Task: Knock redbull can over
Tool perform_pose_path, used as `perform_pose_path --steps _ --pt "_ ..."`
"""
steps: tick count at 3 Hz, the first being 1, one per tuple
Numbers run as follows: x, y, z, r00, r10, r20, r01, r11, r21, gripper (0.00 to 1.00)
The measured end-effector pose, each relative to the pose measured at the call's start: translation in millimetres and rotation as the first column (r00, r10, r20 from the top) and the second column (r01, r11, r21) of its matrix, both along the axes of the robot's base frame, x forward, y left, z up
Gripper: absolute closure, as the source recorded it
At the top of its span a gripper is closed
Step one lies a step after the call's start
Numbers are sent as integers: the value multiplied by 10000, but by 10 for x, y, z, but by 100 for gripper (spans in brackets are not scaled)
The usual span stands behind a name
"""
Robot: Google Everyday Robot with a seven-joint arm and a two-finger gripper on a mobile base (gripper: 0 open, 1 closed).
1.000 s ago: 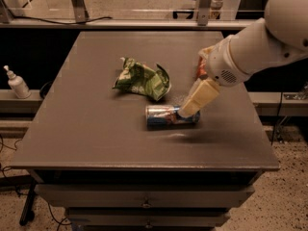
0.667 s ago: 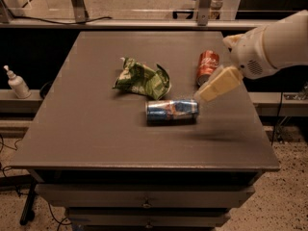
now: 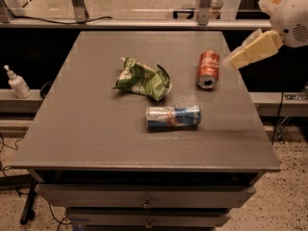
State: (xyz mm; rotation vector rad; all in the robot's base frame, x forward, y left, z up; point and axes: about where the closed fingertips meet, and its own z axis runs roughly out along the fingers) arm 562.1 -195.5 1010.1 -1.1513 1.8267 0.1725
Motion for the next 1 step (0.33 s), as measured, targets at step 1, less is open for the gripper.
perform_pose_path --steps 1 --pt "-3 8 -14 10000 10 -25 -10 10000 -4 0"
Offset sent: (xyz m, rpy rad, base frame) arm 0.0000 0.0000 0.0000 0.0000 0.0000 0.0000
